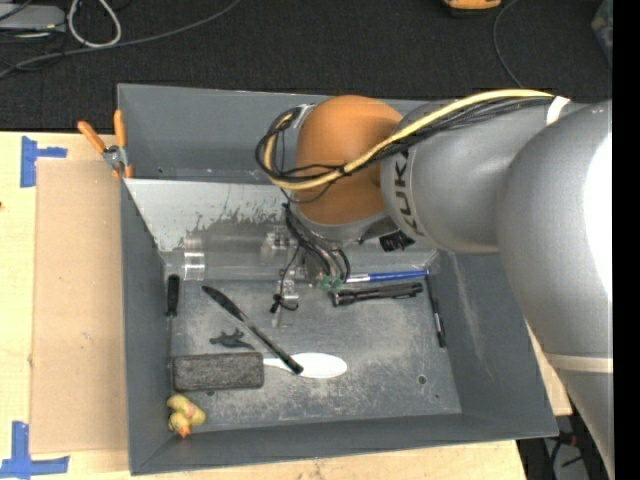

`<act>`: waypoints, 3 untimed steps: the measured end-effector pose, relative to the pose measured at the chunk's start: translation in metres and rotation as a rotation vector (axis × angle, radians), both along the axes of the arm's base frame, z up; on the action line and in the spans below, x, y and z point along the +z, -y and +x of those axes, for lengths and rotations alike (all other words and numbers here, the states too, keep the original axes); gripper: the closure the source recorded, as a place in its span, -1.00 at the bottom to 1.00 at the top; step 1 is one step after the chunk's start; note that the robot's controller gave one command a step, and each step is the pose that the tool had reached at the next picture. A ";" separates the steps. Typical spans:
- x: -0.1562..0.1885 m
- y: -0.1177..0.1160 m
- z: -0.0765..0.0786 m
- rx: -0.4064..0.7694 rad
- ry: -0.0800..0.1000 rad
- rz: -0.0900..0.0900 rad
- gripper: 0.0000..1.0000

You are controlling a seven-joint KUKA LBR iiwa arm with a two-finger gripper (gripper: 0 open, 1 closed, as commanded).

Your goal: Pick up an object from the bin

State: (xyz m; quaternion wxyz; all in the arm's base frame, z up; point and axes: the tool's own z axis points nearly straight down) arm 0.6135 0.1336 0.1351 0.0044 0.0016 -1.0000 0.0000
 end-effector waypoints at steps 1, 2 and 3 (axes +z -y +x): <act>0.004 0.001 0.002 -0.003 0.008 0.001 -1.00; -0.069 0.041 -0.061 0.052 -0.005 0.000 -1.00; -0.012 0.034 -0.067 0.067 0.024 0.005 -1.00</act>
Offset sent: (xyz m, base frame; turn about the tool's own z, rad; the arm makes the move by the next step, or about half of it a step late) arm -0.0575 -0.0395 -0.0651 -0.0530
